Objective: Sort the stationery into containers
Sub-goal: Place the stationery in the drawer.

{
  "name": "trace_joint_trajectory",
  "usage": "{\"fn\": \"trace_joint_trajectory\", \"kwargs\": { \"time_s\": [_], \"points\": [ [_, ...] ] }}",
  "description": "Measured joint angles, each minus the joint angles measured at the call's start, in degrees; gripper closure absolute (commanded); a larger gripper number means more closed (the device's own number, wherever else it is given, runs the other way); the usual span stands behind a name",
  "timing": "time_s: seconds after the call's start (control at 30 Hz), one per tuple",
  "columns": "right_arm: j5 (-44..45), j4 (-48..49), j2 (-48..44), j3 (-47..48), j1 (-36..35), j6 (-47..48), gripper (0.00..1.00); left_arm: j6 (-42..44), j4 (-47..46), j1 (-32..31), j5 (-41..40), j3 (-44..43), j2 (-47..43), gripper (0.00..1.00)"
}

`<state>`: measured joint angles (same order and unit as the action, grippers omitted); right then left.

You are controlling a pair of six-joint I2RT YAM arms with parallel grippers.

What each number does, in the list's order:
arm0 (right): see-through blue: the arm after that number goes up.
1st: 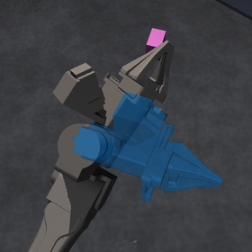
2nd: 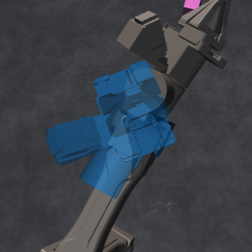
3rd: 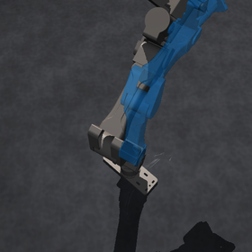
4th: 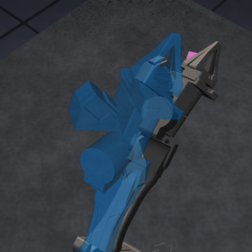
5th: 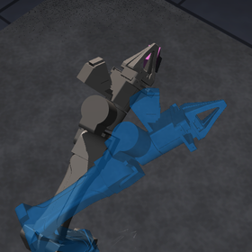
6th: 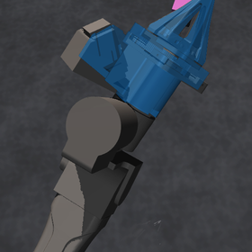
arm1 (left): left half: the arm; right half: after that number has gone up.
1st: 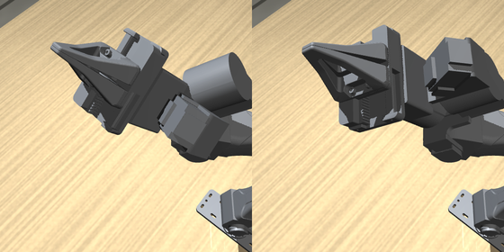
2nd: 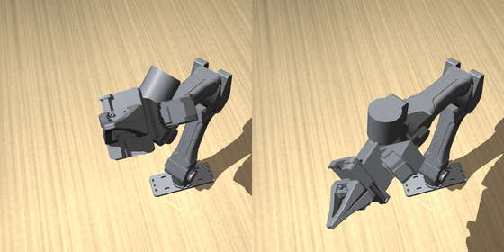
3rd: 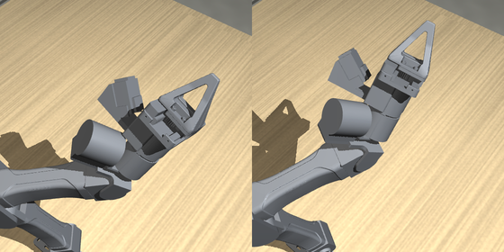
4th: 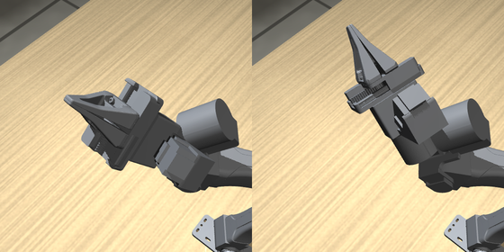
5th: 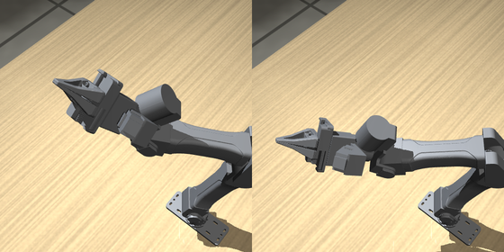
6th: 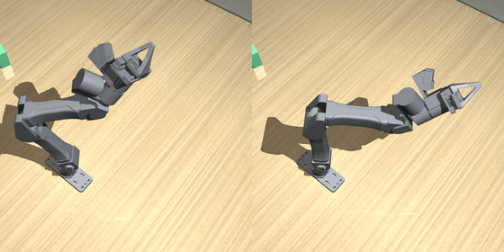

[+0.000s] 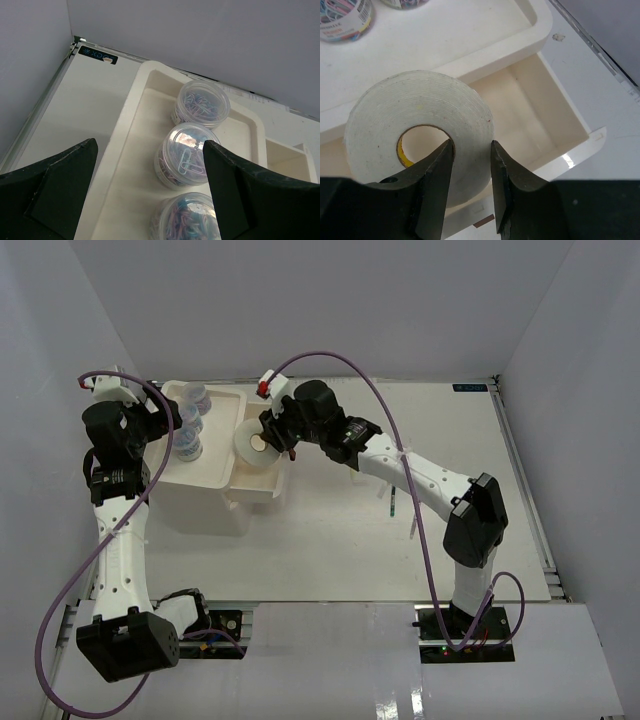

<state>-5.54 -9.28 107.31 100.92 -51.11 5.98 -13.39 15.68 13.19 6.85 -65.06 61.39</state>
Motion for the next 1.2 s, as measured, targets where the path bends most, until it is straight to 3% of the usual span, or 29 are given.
{"fn": "trace_joint_trajectory", "kwargs": {
  "time_s": [0.43,0.93,0.97,1.2],
  "points": [
    [0.61,2.54,-0.09,-4.81,0.48,2.12,0.58,0.02,-0.31,0.0,0.0,0.09,-0.11,0.03],
    [2.89,0.74,-0.98,-4.72,1.01,5.03,0.45,0.02,-0.31,0.0,0.0,0.09,-0.11,0.03],
    [3.13,0.28,-0.98,-4.48,1.03,5.18,0.38,0.02,-0.28,0.0,0.0,0.09,-0.11,0.03],
    [3.87,-1.62,-0.98,-3.08,1.16,5.81,0.37,0.02,-0.28,0.0,0.0,0.09,-0.11,0.03]
  ]
}}
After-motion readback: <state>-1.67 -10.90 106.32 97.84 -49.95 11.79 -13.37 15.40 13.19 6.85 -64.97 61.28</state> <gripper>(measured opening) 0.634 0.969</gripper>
